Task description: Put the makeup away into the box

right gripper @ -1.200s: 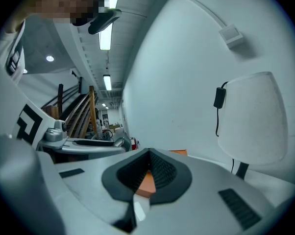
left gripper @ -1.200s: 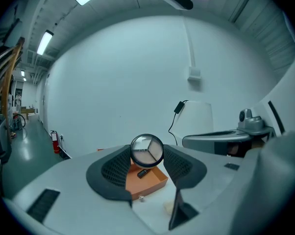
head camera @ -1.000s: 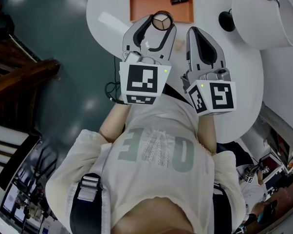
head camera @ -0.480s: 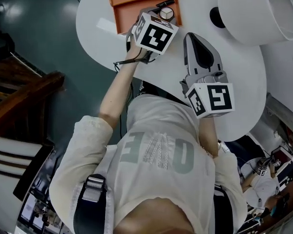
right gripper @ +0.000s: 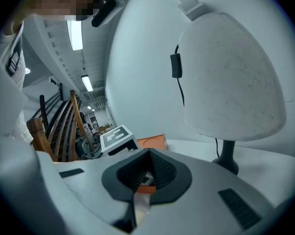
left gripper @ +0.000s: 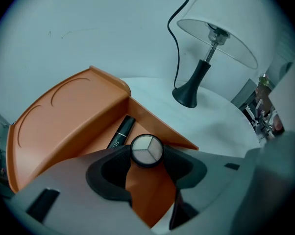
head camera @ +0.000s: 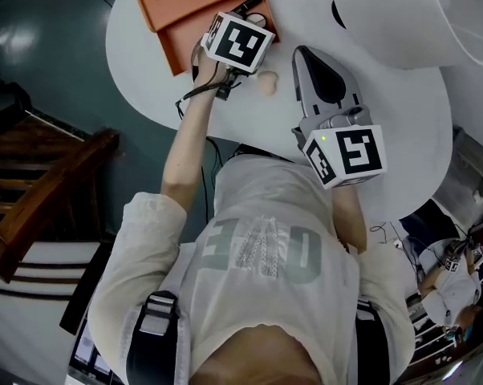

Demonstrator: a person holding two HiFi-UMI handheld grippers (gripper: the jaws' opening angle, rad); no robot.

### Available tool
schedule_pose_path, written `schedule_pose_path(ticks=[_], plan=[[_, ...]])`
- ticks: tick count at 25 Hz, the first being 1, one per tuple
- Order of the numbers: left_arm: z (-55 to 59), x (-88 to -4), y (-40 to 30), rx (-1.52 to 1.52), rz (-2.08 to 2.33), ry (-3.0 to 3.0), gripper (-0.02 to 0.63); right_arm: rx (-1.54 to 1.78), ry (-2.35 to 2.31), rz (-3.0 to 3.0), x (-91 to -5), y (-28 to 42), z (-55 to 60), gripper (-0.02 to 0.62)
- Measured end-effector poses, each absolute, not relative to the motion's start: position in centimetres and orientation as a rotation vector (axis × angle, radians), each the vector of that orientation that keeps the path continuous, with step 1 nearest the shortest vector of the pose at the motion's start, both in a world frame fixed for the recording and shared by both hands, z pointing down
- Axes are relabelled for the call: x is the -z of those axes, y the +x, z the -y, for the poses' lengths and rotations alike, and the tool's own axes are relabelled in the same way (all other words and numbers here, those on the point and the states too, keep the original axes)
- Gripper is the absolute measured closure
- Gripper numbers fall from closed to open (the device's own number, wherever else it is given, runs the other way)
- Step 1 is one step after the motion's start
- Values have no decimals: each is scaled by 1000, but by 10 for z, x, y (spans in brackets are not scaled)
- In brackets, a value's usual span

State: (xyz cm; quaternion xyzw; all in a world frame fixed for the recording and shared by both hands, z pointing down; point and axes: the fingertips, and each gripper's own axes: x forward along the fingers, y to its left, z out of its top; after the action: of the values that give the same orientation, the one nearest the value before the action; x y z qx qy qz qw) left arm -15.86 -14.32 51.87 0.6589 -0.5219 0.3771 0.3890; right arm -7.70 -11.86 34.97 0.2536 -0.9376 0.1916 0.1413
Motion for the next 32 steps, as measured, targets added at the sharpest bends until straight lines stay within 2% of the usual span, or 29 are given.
schedule_pose_path(ticks=[11, 17, 18, 19, 20, 28, 32], plan=[[139, -518, -157, -931, 1363, 1610, 388, -616, 770, 2662, -362, -64, 122, 591], [152, -465, -151, -788, 1517, 1740, 388, -567, 778, 2702, -348, -66, 120, 591], [155, -446, -152, -755, 1575, 1780, 404, -554, 784, 2713, -344, -68, 120, 591], [156, -425, -154, -719, 1650, 1821, 483, -538, 787, 2730, -338, -69, 120, 591], [156, -402, -155, -679, 1732, 1867, 592, -515, 789, 2752, -331, -69, 119, 591], [83, -251, -144, -152, 2187, 2087, 598, -295, 864, 2914, -262, -58, 87, 591], [38, -224, -145, 1, 2295, 2014, 599, -173, 904, 2959, -227, -54, 69, 591]])
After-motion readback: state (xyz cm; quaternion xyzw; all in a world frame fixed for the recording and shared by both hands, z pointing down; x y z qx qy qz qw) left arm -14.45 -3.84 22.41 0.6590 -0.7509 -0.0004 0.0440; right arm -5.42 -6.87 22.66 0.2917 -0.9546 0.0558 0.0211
